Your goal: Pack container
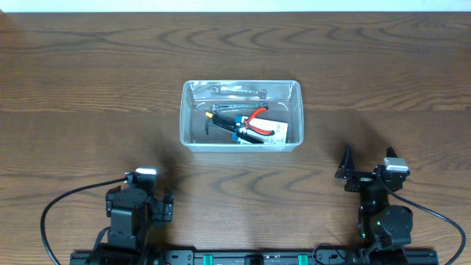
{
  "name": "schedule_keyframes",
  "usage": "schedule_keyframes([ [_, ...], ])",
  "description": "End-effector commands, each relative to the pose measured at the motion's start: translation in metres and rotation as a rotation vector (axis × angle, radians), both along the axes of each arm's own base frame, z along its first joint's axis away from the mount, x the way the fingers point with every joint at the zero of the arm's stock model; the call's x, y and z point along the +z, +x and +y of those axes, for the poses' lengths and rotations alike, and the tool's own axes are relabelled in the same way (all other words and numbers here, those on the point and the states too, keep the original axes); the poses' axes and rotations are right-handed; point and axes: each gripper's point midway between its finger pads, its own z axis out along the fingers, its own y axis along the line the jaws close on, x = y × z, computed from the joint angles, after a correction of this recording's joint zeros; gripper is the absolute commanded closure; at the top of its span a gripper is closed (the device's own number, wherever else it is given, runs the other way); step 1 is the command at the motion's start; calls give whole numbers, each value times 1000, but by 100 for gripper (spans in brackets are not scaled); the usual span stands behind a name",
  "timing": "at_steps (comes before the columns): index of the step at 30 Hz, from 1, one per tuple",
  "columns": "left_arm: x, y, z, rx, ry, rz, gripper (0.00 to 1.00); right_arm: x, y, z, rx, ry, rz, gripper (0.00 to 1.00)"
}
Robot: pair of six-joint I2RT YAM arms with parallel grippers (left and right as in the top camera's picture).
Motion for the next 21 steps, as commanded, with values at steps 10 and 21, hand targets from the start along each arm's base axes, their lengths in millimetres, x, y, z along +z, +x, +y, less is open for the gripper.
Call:
schedule_keyframes([
  [10,4,1,0,-7,9,-12,2,0,0,4,20,12,-1,1],
  [21,41,12,5,94,-116,-255,2,0,0,4,20,12,-1,1],
])
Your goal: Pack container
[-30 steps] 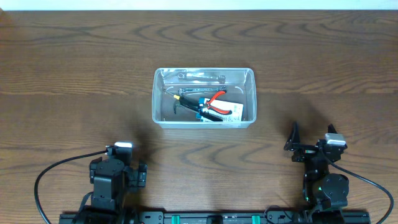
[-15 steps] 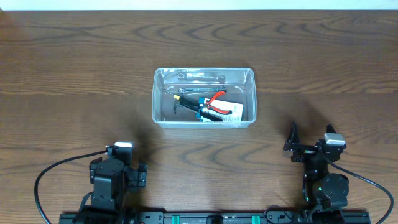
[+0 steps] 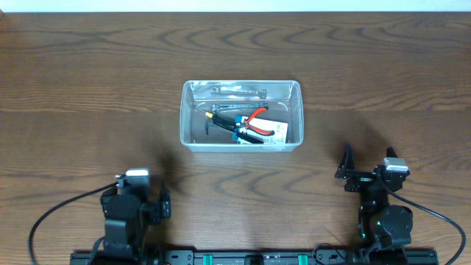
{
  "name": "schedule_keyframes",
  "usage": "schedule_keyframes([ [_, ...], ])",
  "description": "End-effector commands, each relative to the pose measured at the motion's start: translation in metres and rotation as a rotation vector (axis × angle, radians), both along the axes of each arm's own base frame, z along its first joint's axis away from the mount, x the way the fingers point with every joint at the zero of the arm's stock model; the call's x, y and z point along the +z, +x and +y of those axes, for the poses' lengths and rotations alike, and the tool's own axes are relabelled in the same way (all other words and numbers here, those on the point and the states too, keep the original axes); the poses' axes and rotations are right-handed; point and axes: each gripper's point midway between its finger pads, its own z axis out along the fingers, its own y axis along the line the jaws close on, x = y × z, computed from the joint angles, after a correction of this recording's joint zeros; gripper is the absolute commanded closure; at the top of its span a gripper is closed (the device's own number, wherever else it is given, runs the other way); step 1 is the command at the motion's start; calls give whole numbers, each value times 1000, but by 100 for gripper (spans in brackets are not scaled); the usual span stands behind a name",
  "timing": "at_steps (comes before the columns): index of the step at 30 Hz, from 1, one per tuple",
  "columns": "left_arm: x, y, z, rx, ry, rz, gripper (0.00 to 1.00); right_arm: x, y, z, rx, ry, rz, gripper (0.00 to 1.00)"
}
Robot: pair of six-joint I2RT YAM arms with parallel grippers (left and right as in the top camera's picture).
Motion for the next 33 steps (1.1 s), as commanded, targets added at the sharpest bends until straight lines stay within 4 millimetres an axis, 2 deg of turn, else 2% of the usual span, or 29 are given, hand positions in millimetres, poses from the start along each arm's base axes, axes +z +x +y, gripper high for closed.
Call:
schedule_keyframes([
  [1,24,10,1,22,-34,-147,2,0,0,4,19,12,-2,1],
  [4,48,31,1,16,-21,-313,2,0,0,4,19,12,-2,1],
  [7,63,51,0,23,-35,-472,2,0,0,4,20,12,-2,1],
  [12,65,68,-1,32,-59,-663,2,0,0,4,20,12,-2,1],
  [19,57,66,1,23,-14,-634,2,0,0,4,19,12,-2,1],
  [23,24,64,-8,-29,-20,-500,2,0,0,4,20,12,-2,1],
  [33,24,63,-33,-187,-36,-493,2,0,0,4,20,12,-2,1],
])
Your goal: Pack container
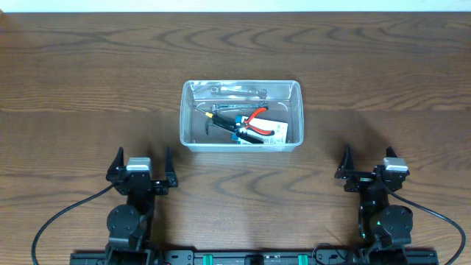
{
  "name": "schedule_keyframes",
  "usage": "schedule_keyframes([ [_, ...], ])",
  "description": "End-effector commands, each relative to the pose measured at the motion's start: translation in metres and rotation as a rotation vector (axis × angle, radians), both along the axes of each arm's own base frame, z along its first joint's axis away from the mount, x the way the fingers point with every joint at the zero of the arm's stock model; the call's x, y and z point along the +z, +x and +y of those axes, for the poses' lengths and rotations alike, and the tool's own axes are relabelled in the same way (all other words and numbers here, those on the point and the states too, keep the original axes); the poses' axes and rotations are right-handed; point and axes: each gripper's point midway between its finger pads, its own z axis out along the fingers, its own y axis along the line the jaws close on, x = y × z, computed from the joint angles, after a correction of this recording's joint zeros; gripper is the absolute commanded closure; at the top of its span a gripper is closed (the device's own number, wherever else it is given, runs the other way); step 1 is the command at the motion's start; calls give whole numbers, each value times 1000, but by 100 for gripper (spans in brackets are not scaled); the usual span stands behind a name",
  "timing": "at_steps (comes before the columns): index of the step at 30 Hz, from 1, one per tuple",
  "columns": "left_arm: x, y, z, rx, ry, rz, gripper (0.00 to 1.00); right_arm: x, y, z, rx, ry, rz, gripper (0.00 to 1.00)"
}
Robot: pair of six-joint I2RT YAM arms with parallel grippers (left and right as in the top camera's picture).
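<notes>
A clear plastic container [190,118] sits mid-table. Inside lie red-handled pliers [257,120], a blue-and-black tool [234,125] and a metal wrench [237,90] along the back wall. My left gripper [143,159] is at the near left edge, well short of the container, its two fingers spread wide and empty. Near the right edge is my right gripper [368,166], equally far from the container. One finger [346,160] sticks out to the left; the other is hidden behind the wrist camera. Nothing is held.
Brown wooden table [88,81] all around the container. Black cables loop from both arm bases along the front edge, beside a mounting rail [243,258].
The left arm has settled upright at its base. Its wrist has turned so both fingers now show spread open. The right arm and the container's contents have not moved.
The tools lay in the container at every moment, and the right arm stayed parked at the near right. The left arm was folded near the front left edge, then sat slightly lower and more to the left, and now is parked with fingers spread.
</notes>
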Motion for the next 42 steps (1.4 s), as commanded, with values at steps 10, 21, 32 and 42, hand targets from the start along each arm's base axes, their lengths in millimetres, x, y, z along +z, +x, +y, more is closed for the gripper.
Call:
schedule_keyframes([
  [10,-18,-1,-14,-78,-37,51,2,0,0,4,17,12,-3,1],
  [21,-18,-1,-14,-78,-37,52,2,0,0,4,17,12,-3,1],
  [32,-18,-1,-14,-78,-36,52,2,0,0,4,17,12,-3,1],
  [42,-18,-1,-14,-78,-37,52,2,0,0,4,17,12,-3,1],
])
